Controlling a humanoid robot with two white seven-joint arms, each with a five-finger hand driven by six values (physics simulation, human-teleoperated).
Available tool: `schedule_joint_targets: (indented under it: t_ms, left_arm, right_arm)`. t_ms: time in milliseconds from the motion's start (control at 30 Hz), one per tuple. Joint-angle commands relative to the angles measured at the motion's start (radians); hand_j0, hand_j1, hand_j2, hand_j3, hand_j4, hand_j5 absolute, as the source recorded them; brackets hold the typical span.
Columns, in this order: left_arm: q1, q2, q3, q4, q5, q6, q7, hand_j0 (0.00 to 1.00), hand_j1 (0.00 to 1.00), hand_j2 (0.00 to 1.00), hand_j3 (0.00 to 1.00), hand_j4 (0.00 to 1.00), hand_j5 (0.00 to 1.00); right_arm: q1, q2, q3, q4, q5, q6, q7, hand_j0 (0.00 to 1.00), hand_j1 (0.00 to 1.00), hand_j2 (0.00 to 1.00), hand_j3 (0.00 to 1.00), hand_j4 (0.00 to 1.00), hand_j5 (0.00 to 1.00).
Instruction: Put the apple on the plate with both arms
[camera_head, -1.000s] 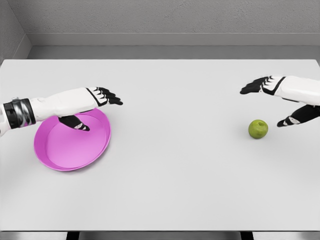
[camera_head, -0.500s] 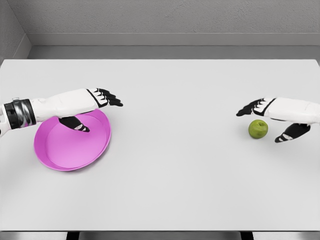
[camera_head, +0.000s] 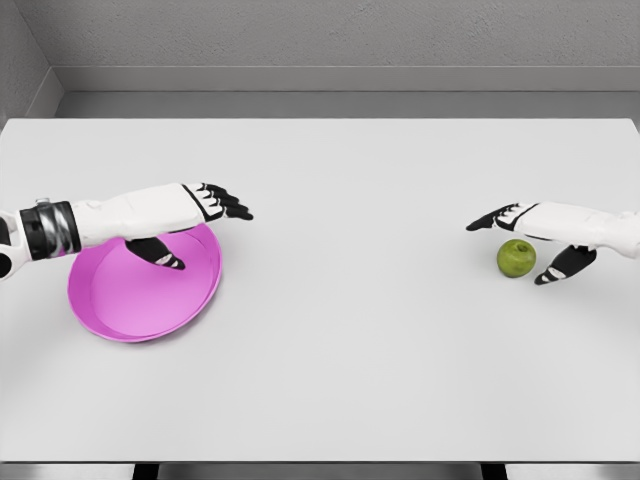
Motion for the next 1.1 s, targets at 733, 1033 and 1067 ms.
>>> schedule_joint_targets:
  t_ms: [733, 1033, 1067]
  left_arm:
    - [0.0, 0.0, 0.001, -0.002, 0.007, 0.002, 0.0, 1.0, 1.0, 1.0, 1.0, 1.0, 1.0]
    - [0.0, 0.0, -0.001, -0.002, 0.007, 0.002, 0.0, 1.0, 1.0, 1.0, 1.0, 1.0, 1.0]
    - [0.0, 0.0, 0.001, -0.002, 0.007, 0.002, 0.0, 1.0, 1.0, 1.0, 1.0, 1.0, 1.0]
  right_arm:
    - [-0.02, 0.032, 0.012, 0.101, 0.002, 0.003, 0.0, 0.87, 0.87, 0.87, 0.87, 0.87, 0.87]
    - [-0.018, 0.051, 0.021, 0.114, 0.013, 0.003, 0.0, 0.76, 0.76, 0.76, 0.76, 0.76, 0.76]
    - [-0.018, 0.054, 0.024, 0.115, 0.019, 0.003, 0.0, 0.74, 0.74, 0.74, 0.74, 0.74, 0.74]
